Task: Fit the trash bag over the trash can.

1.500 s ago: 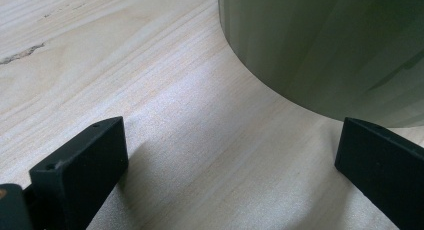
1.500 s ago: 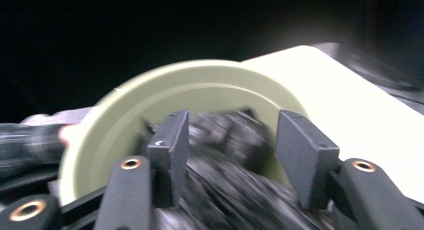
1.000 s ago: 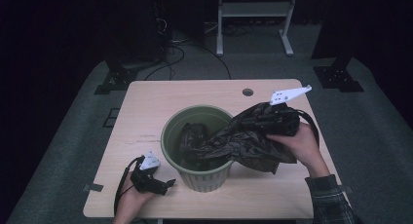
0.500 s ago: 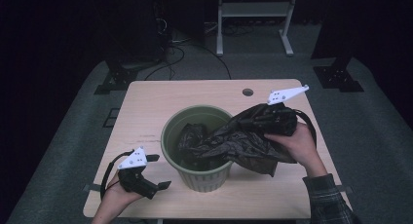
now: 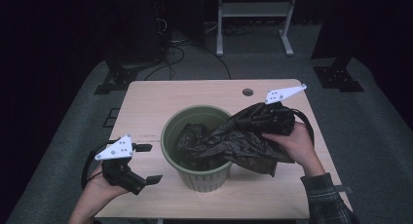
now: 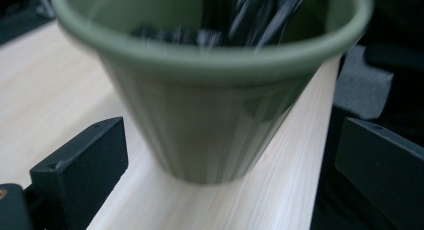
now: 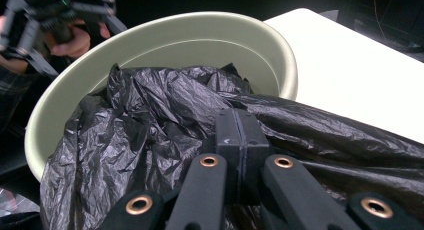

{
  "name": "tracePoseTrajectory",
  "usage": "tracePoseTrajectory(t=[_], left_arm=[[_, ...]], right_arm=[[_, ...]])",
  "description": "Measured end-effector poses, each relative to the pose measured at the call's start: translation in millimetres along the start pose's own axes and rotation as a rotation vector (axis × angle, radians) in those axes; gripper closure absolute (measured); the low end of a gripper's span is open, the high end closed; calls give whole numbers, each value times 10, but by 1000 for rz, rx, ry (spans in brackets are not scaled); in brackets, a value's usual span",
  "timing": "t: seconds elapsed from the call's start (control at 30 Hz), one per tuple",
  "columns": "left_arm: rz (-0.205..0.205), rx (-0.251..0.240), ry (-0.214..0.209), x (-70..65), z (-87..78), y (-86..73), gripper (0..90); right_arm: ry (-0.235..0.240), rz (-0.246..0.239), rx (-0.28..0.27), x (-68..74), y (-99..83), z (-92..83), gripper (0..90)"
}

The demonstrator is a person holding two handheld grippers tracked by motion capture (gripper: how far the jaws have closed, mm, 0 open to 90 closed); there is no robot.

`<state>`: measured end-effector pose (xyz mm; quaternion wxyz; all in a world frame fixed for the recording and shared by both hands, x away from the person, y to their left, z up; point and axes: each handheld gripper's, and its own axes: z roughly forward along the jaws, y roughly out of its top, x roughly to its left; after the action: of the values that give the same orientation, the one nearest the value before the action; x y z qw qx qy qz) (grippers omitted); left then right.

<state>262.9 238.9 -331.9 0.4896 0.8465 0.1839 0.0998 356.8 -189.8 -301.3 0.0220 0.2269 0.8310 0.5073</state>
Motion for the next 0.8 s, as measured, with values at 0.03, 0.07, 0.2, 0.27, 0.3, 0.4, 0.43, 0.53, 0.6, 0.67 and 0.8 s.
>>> tracePoseTrajectory(t=[0.03, 0.07, 0.2, 0.27, 0.3, 0.4, 0.43, 0.53, 0.6, 0.67, 0.8], left_arm=[[4, -14, 2, -3, -17, 33, 0], [7, -23, -2, -2, -37, 77, 0], [29, -57, -22, 2, -58, 254, 38], [36, -67, -35, 7, -40, 332, 71], [46, -71, -34, 10, -22, 369, 85], [58, -78, -36, 21, 49, 468, 140], [56, -81, -41, 31, 97, 513, 140], [70, -79, -57, 71, 228, 616, 185], [77, -70, -56, 95, 319, 687, 186], [78, -66, -66, 117, 389, 745, 206], [89, -35, -75, 160, 559, 861, 218]], right_arm=[[3, -2, -3, 4, 5, 9, 900], [5, -2, -4, 9, 9, 14, 900], [11, -11, -2, 34, 35, 54, 900], [15, -12, -1, 43, 47, 70, 900], [19, -14, -4, 48, 56, 85, 900], [24, -15, -4, 63, 83, 117, 900], [28, -16, -4, 68, 91, 127, 900], [35, -23, -7, 99, 137, 177, 900], [41, -29, -9, 122, 170, 209, 900], [47, -38, -11, 143, 200, 240, 900], [67, -48, -18, 178, 261, 299, 900]])
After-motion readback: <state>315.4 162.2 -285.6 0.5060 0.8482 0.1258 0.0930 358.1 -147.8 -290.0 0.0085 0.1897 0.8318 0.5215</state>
